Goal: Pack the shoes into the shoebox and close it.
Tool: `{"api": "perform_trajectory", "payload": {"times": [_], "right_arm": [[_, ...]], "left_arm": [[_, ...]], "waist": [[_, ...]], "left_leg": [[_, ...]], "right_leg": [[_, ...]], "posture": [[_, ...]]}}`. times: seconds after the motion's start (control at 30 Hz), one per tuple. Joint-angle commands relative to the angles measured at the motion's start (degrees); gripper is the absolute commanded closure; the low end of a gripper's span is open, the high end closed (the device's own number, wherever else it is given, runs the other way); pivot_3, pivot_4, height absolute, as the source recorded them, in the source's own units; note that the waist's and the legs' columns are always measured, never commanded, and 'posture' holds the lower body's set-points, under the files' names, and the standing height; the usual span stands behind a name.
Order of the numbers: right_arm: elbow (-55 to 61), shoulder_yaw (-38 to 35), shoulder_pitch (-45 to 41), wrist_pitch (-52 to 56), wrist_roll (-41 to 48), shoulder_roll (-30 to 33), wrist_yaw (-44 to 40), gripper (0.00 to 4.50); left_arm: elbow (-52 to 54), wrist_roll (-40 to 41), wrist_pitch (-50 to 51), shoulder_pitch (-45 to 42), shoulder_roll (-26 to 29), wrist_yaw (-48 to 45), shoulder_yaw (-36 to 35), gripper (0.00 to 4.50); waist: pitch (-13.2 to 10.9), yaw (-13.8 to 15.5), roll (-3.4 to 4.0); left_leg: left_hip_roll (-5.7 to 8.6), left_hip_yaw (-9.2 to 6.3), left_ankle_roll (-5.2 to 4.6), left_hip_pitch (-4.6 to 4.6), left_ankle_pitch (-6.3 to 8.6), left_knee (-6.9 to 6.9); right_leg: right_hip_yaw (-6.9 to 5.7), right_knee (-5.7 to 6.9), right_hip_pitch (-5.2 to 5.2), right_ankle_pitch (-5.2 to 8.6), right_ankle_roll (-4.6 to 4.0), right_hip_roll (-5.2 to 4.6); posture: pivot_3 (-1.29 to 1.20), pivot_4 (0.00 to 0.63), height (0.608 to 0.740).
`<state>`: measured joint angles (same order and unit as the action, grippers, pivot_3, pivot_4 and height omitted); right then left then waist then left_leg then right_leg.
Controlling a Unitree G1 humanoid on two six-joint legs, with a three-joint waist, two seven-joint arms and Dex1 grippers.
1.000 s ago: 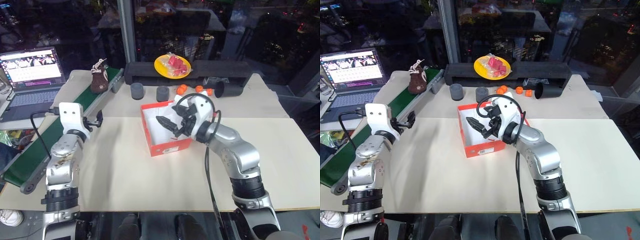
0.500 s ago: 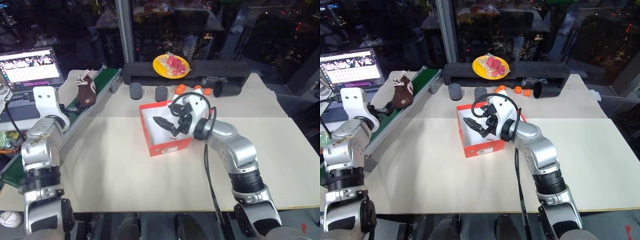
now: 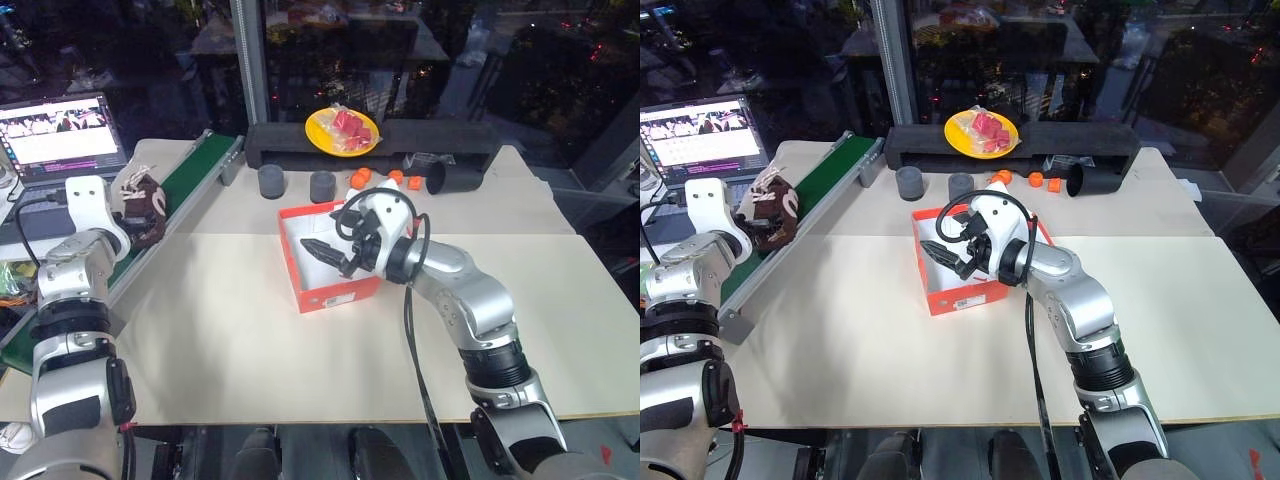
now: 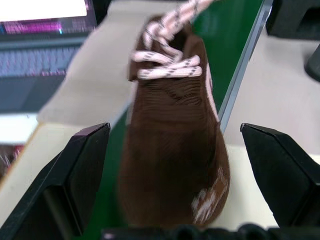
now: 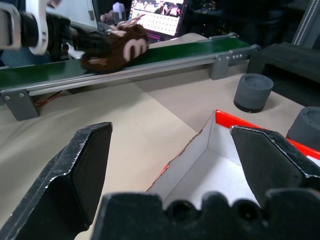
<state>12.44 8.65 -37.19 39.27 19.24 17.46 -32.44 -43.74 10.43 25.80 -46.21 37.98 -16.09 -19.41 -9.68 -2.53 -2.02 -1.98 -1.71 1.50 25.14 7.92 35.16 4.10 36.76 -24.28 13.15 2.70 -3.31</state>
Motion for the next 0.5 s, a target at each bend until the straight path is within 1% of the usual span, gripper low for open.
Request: {"api": "perform_trajectory", "payload": {"times": [0.03, 0.07, 0.1, 0.17, 0.2, 0.3, 0.43, 0.47, 0.5], "right_arm": [[3.3, -0.6, -0.2, 0.4, 0.2, 1.0, -0.2, 0.03], [3.4, -0.7, -0.3, 0.6, 0.3, 1.2, -0.1, 0.03], [3.5, -0.8, -0.4, 0.7, 0.3, 1.3, -0.1, 0.0], [3.6, -0.8, -0.4, 0.9, 0.4, 1.6, 0.0, 0.0], [3.6, -0.9, -0.4, 1.0, 0.4, 1.7, 0.1, 0.0], [3.7, -0.9, -0.4, 1.2, 0.3, 1.8, 0.2, 0.0], [3.7, -0.6, -0.3, 1.2, -0.2, 2.0, 0.4, 0.0], [3.8, -0.6, -0.2, 1.2, -0.2, 2.1, 0.5, 0.0], [3.9, -0.9, -0.2, 1.4, -0.1, 2.0, 0.7, 0.0]], "left_arm": [[-1.6, 0.7, -0.6, -0.3, 0.6, 0.1, -1.0, 0.0], [-2.0, 1.2, 0.3, -0.2, 0.5, -0.1, -1.2, 0.0], [-2.3, 1.6, 0.8, 0.0, 0.4, -0.4, -1.5, 0.42], [-2.2, 2.1, 0.9, 0.1, 0.1, -0.2, -2.1, 0.8], [-2.0, 2.4, 0.8, 0.2, -0.2, 0.0, -2.5, 1.32], [-1.4, 3.1, -0.5, 0.0, -0.6, 0.4, -3.7, 2.33], [-0.6, 3.3, -1.0, -0.3, -0.8, 0.5, -3.9, 3.58], [-0.2, 3.4, -1.2, -0.3, -0.9, 0.6, -3.9, 3.75], [1.4, 3.9, -1.6, -0.1, -1.3, 1.1, -4.4, 4.03]], "waist": [[0.0, 0.1, 0.0], [0.0, 0.1, 0.0], [0.0, 0.1, 0.0], [0.0, 0.4, 0.0], [0.0, 0.5, 0.0], [0.0, 1.2, 0.0], [0.0, 1.8, 0.0], [0.0, 1.9, 0.0], [0.0, 1.9, 0.0]], "left_leg": [[0.0, 0.0, 0.0, 0.0, 0.0, 0.0], [0.0, 0.0, 0.0, 0.0, 0.0, 0.0], [0.0, 0.0, 0.0, 0.0, 0.0, 0.0], [0.0, 0.0, 0.0, 0.0, 0.0, 0.01], [0.0, -0.01, 0.0, 0.0, 0.0, 0.02], [0.01, -0.01, 0.01, 0.0, -0.01, 0.04], [0.0, -0.01, 0.02, 0.0, -0.01, 0.05], [0.0, -0.01, 0.02, 0.0, -0.02, 0.05], [0.01, -0.01, 0.03, 0.0, -0.02, 0.05]], "right_leg": [[0.0, 0.01, -0.01, 0.0, 0.0, 0.0], [0.0, 0.01, -0.01, 0.0, 0.0, 0.0], [0.0, 0.01, 0.01, 0.0, 0.0, 0.0], [0.0, 0.04, 0.01, 0.0, 0.0, 0.0], [-0.03, 0.05, 0.02, 0.0, 0.0, -0.01], [-0.04, 0.05, 0.03, 0.0, 0.0, -0.01], [-0.06, 0.07, 0.03, 0.0, 0.0, -0.01], [-0.06, 0.07, 0.03, 0.0, 0.0, -0.01], [-0.07, 0.06, 0.04, 0.0, 0.0, -0.02]], "posture": [[0.0, 0.15, 0.74], [0.0, 0.15, 0.74], [0.0, 0.15, 0.74], [0.0, 0.15, 0.74], [0.0, 0.15, 0.74], [0.0, 0.15, 0.74], [0.0, 0.15, 0.74], [0.0, 0.15, 0.74], [0.0, 0.15, 0.74]]}}
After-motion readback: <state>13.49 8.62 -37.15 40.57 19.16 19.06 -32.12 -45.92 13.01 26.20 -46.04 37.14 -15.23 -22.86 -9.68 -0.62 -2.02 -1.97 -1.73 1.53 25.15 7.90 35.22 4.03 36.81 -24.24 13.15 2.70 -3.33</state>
